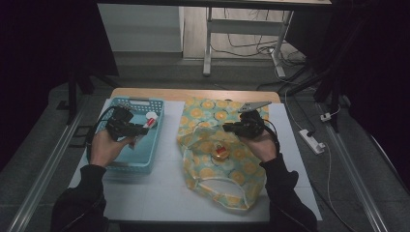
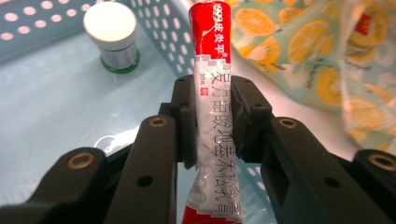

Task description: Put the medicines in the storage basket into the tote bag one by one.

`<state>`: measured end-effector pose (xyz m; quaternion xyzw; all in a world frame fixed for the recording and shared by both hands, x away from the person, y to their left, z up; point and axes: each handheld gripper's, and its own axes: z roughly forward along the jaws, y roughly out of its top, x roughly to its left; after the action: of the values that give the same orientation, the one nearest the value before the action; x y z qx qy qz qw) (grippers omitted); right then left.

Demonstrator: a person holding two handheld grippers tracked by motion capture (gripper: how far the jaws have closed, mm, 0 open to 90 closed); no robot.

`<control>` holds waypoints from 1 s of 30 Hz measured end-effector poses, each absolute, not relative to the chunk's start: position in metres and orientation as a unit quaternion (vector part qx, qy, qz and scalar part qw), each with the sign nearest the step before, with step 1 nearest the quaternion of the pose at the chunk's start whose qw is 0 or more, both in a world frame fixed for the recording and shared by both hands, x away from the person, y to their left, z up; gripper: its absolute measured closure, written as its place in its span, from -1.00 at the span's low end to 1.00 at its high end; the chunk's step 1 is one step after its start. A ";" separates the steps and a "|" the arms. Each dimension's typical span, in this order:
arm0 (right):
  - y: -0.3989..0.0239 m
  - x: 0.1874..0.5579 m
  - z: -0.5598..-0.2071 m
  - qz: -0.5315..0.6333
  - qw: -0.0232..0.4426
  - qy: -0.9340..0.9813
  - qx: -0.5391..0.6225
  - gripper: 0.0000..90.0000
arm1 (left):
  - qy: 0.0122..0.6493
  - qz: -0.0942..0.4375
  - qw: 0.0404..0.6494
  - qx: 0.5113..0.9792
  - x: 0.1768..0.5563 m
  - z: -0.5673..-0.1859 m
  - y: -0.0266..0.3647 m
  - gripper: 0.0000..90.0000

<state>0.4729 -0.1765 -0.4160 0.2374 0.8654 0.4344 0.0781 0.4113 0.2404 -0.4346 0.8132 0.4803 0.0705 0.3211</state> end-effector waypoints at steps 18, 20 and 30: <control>-0.176 0.472 -0.414 0.438 0.081 0.863 0.236 1.00 | 0.431 0.057 0.334 0.836 0.400 -0.422 0.197 0.62; -0.176 0.472 -0.414 0.439 0.082 0.863 0.235 1.00 | 0.422 0.053 0.337 0.840 0.399 -0.421 0.191 0.61; -0.175 0.471 -0.414 0.441 0.082 0.862 0.234 1.00 | 0.389 0.036 0.344 0.854 0.396 -0.420 0.159 0.61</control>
<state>0.4708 -0.1747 -0.4140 0.2340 0.8623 0.4415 0.0820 0.3959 0.1590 -0.4202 0.8536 0.3893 0.0361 0.3442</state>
